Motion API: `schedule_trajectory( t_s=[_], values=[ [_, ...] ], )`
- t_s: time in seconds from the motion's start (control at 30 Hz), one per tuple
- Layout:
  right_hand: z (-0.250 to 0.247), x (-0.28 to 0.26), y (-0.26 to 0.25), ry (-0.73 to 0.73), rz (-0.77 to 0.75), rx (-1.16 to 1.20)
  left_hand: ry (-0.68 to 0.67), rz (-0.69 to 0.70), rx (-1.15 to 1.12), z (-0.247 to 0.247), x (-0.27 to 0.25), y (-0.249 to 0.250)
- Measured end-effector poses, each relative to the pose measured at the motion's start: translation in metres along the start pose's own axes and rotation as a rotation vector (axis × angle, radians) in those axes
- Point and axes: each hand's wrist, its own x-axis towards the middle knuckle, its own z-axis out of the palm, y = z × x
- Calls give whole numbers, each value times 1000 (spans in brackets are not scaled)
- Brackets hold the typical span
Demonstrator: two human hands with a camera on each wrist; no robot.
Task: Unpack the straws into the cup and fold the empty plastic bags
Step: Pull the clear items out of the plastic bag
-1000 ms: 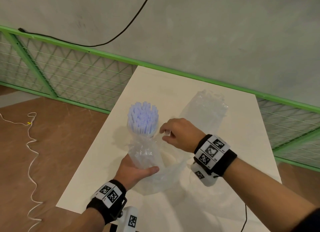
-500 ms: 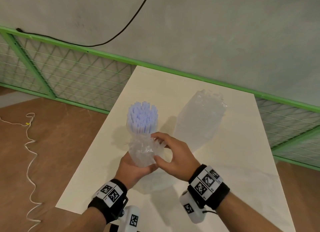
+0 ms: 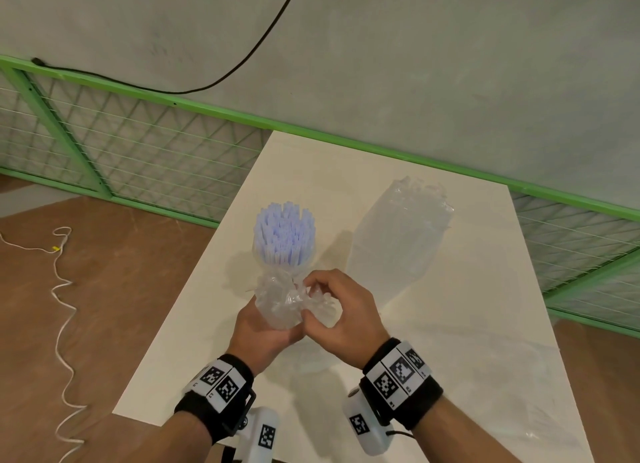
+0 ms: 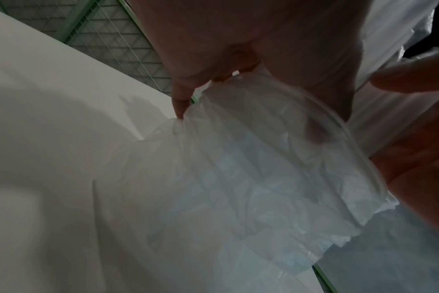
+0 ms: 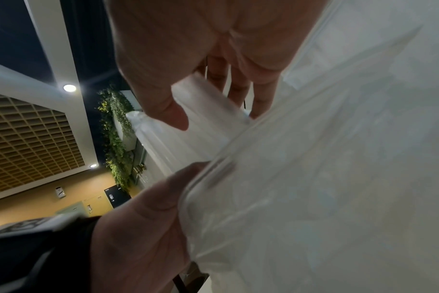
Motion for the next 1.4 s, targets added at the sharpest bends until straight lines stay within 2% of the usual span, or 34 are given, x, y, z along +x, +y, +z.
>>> schedule_trajectory(
  t_s=[0.13,0.3,0.43,0.53,0.67,0.8,0.93,1.1,1.23,1.4],
  values=[
    [2,1,3,62,-44,-25,-9,-9,-8,2,-1,1],
    [2,0,3,11,41,30,-12,-11,16,2,-1,4],
    [6,-1,6,45,-66,-58,2,-20,51,4,0,3],
    [8,-2,12,79,-87,-90,23,-22,89,4,1,1],
    [0,2,15,65,-26,-151,21,-33,133,0,0,2],
    [-17,9,17,129,-12,-117,30,-37,142,-1,0,3],
    [-25,6,27,92,54,-149,38,-39,150,0,0,3],
    [-39,14,29,81,62,-179,14,-4,151,3,-1,4],
    [-72,35,8,200,41,-63,-6,-3,114,4,-3,5],
    [-143,78,-38,481,-31,170,-6,-31,102,3,-1,2]
  ],
)
